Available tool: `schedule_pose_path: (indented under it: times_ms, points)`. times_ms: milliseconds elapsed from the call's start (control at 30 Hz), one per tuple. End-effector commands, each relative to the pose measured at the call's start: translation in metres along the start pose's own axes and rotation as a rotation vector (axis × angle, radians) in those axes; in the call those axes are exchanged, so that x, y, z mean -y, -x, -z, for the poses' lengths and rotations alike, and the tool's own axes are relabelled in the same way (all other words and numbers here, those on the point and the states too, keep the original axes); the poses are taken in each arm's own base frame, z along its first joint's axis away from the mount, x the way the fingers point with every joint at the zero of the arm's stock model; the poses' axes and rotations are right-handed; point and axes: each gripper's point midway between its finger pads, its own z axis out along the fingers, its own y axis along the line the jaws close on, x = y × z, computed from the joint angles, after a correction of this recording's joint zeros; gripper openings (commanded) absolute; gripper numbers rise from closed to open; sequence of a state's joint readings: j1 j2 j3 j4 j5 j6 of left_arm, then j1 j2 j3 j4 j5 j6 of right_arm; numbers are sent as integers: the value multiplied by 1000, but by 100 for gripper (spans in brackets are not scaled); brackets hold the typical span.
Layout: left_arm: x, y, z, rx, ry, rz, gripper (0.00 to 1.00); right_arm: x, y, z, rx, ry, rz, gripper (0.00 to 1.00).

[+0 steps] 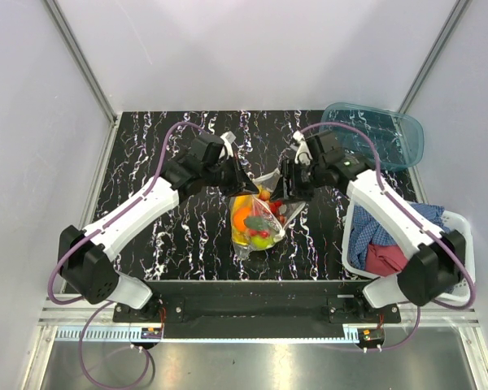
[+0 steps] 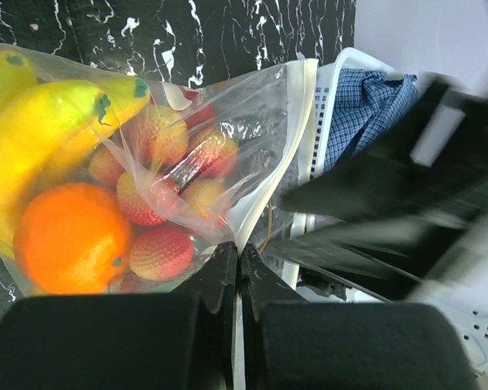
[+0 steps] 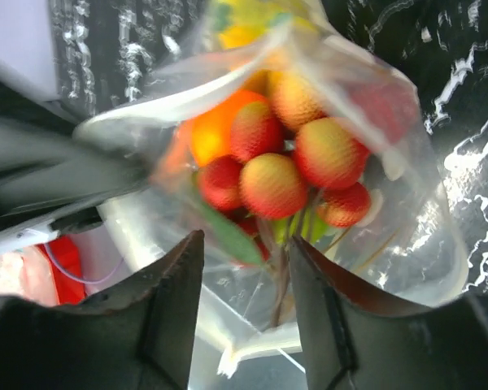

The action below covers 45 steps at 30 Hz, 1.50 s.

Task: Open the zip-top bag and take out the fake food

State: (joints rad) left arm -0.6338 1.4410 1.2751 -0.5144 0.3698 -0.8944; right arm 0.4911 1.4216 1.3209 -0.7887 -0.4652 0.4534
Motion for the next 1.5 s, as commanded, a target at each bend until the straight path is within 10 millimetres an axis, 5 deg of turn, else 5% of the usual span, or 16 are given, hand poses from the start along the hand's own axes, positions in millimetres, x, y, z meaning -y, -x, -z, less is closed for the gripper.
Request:
schedule_pose_path:
  times_ms: [0, 233, 400, 633, 733, 833, 1133, 1300, 1467]
  points:
    - [37, 8, 9, 13, -124, -48, 0, 3, -3, -24, -26, 47, -16, 57]
    - [41, 4, 2, -6, -142, -36, 0, 9, -12, -44, -36, 79, -34, 72]
    - [46, 2, -3, -19, -161, -27, 0, 16, -16, -67, -35, 70, -60, 70]
    - [42, -1, 0, -10, -152, -27, 0, 23, -10, -69, 1, 31, -55, 29]
    - [36, -4, 1, -4, -140, -31, 0, 16, -5, -58, 20, 32, -36, 10]
    - [26, -7, 0, -1, -116, -40, 0, 2, 3, -38, 47, 40, -12, 0]
    - [-5, -21, -5, -13, -46, -21, 0, -42, 29, 28, 161, 70, 59, 0]
    - [-5, -20, 1, 10, -44, -25, 0, -42, 32, 45, 193, 26, 83, 0]
    - [-5, -17, 2, 25, -39, -33, 0, -76, 45, 79, 250, 98, 105, 0]
